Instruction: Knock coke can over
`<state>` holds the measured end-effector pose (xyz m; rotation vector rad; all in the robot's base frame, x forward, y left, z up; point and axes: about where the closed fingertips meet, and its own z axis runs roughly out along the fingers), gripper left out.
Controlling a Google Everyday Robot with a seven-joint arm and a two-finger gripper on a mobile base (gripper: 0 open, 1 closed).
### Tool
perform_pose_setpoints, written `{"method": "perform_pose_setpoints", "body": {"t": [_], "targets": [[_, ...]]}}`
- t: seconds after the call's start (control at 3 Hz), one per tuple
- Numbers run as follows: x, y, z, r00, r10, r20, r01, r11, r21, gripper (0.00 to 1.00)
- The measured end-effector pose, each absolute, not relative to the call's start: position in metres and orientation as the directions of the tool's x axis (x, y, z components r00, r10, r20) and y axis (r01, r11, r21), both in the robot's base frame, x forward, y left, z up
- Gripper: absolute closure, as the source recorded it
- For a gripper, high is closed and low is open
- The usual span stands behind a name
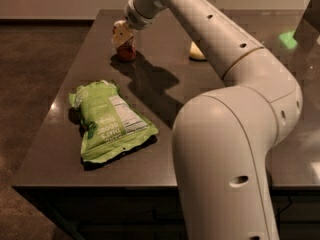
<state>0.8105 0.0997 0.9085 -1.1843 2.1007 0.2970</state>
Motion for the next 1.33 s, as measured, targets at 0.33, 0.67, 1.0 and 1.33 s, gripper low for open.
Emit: {"method": "perform_pose_setpoints", "body": {"t": [0.33, 0.67, 1.0, 1.33], "targets": [[0.81, 0.1, 0.914, -0.325, -0.657, -0.68, -0.83, 0.543, -0.128, 0.6], [0.798, 0.088, 0.928, -0.31, -0.672, -0.673, -0.844, 0.52, -0.131, 0.83], [0.77, 0.06, 0.946, -0.313, -0.731, -0.606, -0.859, 0.49, -0.148, 1.0], [0.744, 0.031, 0.952, -0.331, -0.795, -0.508, -0.865, 0.47, -0.173, 1.0]]}}
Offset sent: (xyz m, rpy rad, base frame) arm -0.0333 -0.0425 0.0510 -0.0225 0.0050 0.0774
